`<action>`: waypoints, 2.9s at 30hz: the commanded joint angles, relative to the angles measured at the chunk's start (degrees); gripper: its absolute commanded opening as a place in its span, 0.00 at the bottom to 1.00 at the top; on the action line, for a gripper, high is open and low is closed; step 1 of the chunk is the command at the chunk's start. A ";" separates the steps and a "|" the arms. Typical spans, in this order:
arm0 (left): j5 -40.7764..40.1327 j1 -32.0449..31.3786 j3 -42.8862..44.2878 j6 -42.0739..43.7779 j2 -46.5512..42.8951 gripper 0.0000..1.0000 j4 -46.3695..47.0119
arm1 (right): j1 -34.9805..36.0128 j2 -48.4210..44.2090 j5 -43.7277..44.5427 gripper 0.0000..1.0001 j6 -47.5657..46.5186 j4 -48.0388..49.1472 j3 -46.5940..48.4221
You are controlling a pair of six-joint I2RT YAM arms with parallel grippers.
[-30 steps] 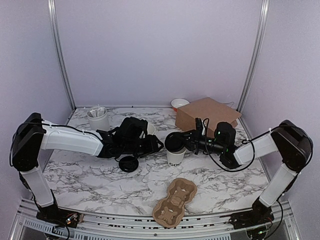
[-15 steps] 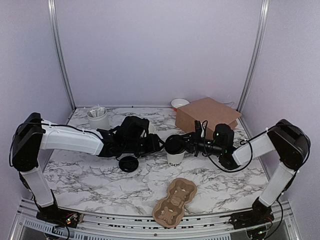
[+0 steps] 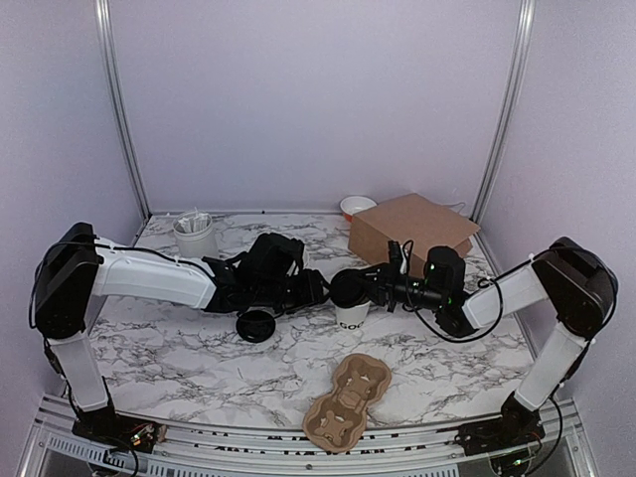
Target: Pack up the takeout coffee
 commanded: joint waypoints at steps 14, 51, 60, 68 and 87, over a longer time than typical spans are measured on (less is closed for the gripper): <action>1.56 -0.54 2.95 1.15 2.02 0.55 -2.60 | -0.98 -3.91 1.48 0.20 -1.47 -2.09 -0.31; -10.20 -4.04 2.45 7.76 5.14 0.46 -23.98 | 11.88 -22.04 37.31 0.47 -46.46 -66.23 15.93; -11.27 -4.23 4.99 8.11 8.38 0.27 -25.11 | 13.90 -22.24 38.23 0.48 -49.94 -66.28 16.78; -9.92 -3.79 5.04 8.37 6.11 0.05 -25.43 | 20.95 -22.21 43.84 0.60 -56.76 -66.60 18.92; 14.32 3.84 1.41 13.02 -12.53 0.03 -29.71 | 46.85 -22.71 73.94 0.83 -82.38 -51.39 13.77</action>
